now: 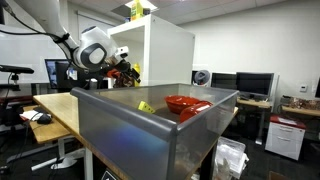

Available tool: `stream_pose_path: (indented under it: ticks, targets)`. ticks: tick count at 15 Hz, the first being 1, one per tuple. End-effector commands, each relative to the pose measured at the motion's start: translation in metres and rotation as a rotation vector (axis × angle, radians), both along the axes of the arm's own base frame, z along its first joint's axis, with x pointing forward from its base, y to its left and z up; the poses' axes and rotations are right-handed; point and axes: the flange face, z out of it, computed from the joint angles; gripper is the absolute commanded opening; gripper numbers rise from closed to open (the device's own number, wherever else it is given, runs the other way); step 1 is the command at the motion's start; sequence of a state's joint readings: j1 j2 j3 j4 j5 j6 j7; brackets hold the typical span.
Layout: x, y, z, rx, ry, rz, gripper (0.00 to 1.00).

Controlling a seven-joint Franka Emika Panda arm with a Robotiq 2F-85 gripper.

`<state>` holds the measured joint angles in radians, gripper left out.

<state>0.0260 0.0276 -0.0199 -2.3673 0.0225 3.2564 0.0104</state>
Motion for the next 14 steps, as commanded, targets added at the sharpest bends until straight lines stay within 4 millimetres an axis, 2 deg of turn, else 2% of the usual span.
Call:
stream_pose_path:
  ticks: [1, 8, 14]
  targets:
    - [0.021, -0.001, -0.008, 0.015, -0.053, -0.016, 1.0]
    - [0.04, 0.01, -0.013, 0.017, -0.112, 0.001, 1.0]
    - [0.056, 0.005, -0.018, 0.023, -0.148, -0.024, 1.0]
